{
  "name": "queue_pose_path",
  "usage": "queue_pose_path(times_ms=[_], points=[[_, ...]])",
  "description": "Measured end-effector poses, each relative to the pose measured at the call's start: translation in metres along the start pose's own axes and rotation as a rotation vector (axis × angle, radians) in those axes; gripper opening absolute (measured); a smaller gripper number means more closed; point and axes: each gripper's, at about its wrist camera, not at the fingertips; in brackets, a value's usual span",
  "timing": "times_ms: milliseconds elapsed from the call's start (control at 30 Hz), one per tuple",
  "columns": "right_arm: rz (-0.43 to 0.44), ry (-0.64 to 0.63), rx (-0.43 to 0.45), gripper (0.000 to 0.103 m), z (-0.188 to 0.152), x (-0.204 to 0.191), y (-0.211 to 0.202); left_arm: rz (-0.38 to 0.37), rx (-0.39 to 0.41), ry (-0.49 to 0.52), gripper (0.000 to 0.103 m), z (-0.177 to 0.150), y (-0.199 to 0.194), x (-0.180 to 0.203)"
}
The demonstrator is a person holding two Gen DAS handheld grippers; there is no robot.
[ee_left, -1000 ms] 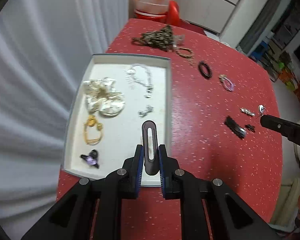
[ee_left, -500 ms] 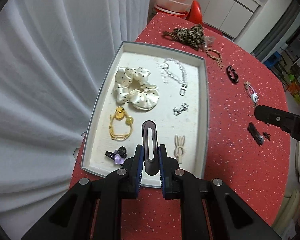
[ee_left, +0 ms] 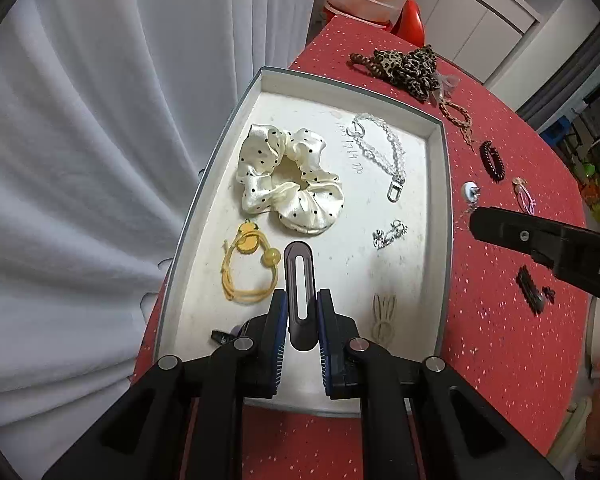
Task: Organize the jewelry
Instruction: 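Carry the snap clip with left gripper while right gripper carries the keychain to the tray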
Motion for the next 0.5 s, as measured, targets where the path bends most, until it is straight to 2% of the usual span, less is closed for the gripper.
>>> queue_pose_path(times_ms=[500], points=[[0.017,0.021,-0.041,0.012,0.021,0.007,0.043,-0.005,-0.013,-0.005,0.016,0.008,0.031,0.006]])
Point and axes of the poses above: each gripper's, at about its wrist camera, not at the fingertips, and y roughly the way its jaws point, x to its right, z to its top, and after that the axes turned 3 degrees about x, right-handed
